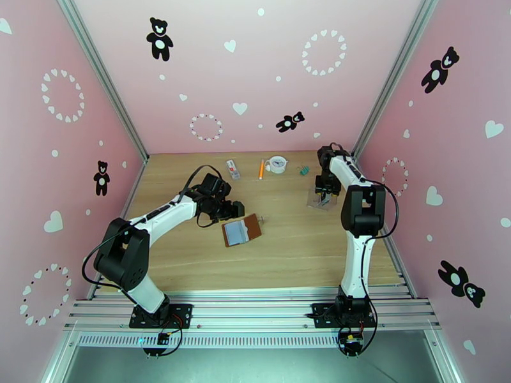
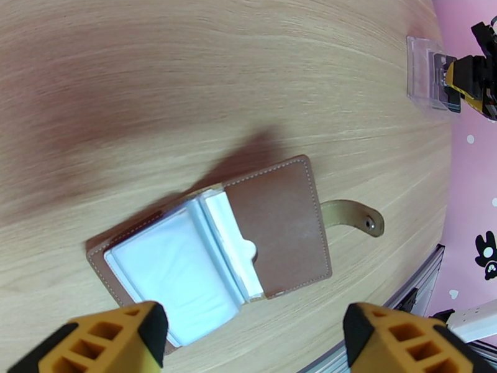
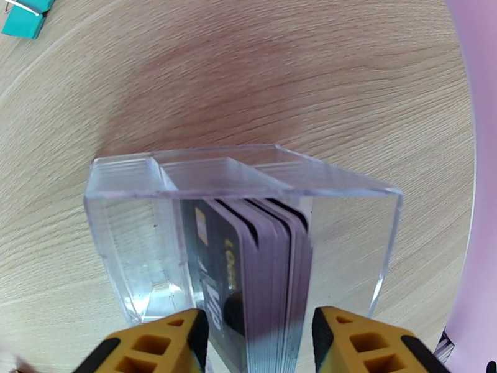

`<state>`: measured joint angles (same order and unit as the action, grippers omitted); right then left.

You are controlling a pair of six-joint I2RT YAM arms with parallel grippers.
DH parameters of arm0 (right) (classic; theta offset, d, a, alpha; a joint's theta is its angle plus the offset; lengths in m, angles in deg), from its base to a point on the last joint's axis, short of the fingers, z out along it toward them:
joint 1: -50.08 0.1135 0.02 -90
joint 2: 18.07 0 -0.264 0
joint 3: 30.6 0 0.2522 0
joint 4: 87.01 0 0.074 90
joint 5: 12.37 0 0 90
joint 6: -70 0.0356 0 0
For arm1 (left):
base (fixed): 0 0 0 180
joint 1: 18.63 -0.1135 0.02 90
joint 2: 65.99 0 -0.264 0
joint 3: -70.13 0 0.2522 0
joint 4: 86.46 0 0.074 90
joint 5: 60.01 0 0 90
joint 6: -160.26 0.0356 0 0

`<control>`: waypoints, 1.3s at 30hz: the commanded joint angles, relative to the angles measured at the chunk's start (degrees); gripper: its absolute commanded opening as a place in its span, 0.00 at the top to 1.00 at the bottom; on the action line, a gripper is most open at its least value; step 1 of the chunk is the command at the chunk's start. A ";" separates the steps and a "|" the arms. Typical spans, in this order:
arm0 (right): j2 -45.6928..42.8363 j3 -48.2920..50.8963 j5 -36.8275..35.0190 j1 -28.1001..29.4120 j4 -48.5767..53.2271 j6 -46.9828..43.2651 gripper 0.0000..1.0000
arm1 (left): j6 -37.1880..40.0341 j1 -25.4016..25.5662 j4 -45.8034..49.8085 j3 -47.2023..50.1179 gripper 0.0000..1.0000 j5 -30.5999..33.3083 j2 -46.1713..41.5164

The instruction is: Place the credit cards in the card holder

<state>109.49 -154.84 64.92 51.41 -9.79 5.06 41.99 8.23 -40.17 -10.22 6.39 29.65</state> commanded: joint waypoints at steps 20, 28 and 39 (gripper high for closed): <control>-4.65 1.25 -4.01 -1.11 1.03 2.43 0.58 | 0.85 0.59 0.52 -1.12 0.20 -0.42 1.24; -5.73 1.76 -4.50 -1.67 1.58 2.25 0.63 | 1.03 0.66 0.49 -1.62 0.20 -0.58 1.64; -5.67 2.86 1.16 -1.71 -2.15 1.25 0.48 | 1.11 0.66 0.51 -1.62 0.20 -0.71 1.57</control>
<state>105.08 -151.69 64.94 49.96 -12.15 6.48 42.21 8.27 -40.15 -10.62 6.37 30.63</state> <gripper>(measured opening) 0.510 0.797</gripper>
